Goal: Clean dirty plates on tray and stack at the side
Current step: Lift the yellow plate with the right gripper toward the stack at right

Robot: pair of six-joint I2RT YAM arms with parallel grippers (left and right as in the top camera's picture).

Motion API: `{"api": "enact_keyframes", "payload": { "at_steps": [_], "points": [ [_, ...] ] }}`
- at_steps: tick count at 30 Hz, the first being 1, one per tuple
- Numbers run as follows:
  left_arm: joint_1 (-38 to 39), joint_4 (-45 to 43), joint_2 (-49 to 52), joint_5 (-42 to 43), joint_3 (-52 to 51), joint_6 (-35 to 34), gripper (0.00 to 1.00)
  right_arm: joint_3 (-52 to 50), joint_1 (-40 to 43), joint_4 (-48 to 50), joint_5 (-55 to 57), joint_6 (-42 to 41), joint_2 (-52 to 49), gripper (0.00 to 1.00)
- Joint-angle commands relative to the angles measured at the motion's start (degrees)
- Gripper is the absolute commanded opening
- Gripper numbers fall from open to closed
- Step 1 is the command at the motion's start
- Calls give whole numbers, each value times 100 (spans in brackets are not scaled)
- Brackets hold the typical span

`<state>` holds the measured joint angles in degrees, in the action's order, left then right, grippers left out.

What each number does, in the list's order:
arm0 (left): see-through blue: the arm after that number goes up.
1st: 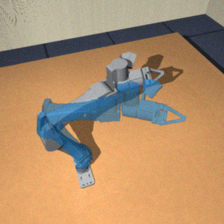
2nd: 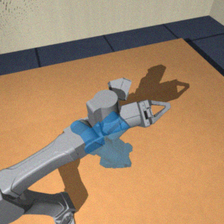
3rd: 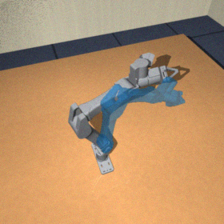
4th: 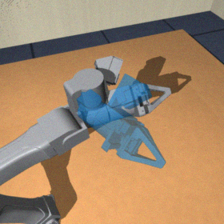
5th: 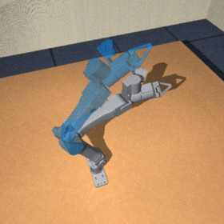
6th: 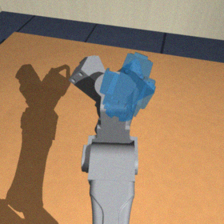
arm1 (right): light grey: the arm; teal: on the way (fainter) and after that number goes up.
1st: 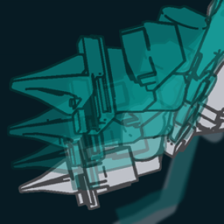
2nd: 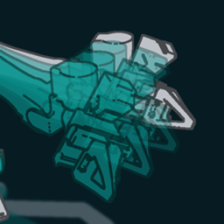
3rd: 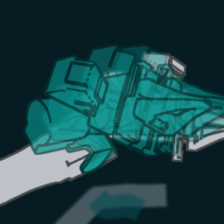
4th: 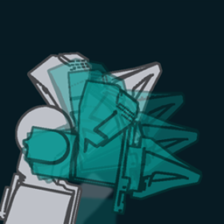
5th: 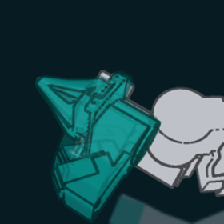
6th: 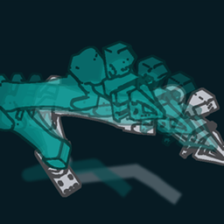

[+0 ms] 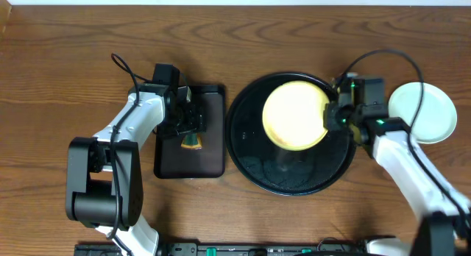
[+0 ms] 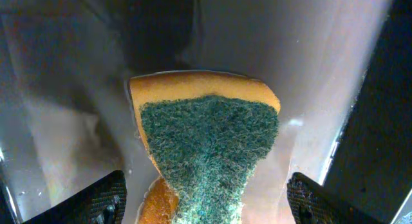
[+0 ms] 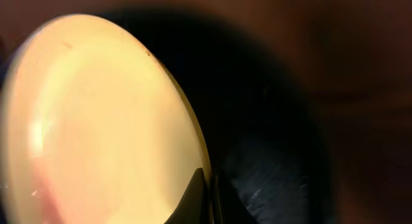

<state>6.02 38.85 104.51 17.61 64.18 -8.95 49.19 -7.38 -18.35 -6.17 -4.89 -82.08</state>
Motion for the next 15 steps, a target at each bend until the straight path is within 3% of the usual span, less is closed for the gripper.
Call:
{"api": "enact_keyframes", "payload": {
  "at_steps": [1, 15],
  "points": [
    [-9, 2, 9, -76, -55, 33, 81, 131, -146, -59, 599, 352, 542, 1],
    [-9, 2, 9, -79, -55, 33, 81, 131, -894, -2, 2413, 1143, 1768, 1]
  ]
}}
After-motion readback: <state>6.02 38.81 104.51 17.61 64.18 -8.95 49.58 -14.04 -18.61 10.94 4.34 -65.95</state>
